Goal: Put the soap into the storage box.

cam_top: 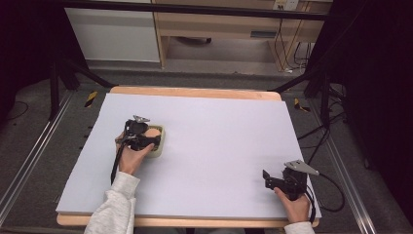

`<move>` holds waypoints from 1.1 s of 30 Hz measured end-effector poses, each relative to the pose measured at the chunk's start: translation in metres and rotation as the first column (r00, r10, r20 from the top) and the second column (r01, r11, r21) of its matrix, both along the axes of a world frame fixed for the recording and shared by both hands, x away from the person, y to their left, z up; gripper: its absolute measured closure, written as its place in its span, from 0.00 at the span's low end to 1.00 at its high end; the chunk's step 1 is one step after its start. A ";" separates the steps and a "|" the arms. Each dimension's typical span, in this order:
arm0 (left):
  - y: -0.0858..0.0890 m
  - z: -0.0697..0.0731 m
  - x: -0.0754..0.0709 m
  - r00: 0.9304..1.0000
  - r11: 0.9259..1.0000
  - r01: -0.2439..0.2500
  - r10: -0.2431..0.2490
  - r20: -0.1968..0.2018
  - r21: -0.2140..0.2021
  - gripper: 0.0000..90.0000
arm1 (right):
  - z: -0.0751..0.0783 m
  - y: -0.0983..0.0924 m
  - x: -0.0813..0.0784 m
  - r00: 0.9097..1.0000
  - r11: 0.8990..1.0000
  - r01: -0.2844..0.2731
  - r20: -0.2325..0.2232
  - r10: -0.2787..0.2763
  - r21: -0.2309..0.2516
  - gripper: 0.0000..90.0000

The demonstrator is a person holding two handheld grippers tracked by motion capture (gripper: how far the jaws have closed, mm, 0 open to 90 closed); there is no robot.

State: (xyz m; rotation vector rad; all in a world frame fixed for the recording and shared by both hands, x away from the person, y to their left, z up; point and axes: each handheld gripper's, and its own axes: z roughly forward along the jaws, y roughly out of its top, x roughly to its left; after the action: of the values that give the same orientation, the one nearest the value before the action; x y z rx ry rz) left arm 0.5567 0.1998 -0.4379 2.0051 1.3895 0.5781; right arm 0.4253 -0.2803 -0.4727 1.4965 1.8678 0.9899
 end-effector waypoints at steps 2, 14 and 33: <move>0.000 0.003 -0.003 1.000 1.000 0.009 -0.009 0.008 -0.011 0.30 | 0.000 0.000 0.000 1.000 1.000 0.001 0.001 -0.001 0.001 0.07; -0.002 0.022 -0.031 0.995 0.995 0.073 -0.068 0.074 -0.069 0.27 | 0.001 -0.001 -0.001 1.000 1.000 0.005 0.000 -0.005 0.003 0.07; 0.016 0.017 -0.076 0.985 0.991 0.124 -0.117 0.125 -0.048 0.23 | 0.001 -0.004 -0.003 1.000 1.000 0.014 0.001 -0.014 -0.005 0.07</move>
State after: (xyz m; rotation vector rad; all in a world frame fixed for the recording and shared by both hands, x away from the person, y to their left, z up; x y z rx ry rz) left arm 0.4807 0.2156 -0.4208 1.9597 1.1897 0.5905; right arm 0.4226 -0.2844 -0.4721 1.5034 1.8557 0.9783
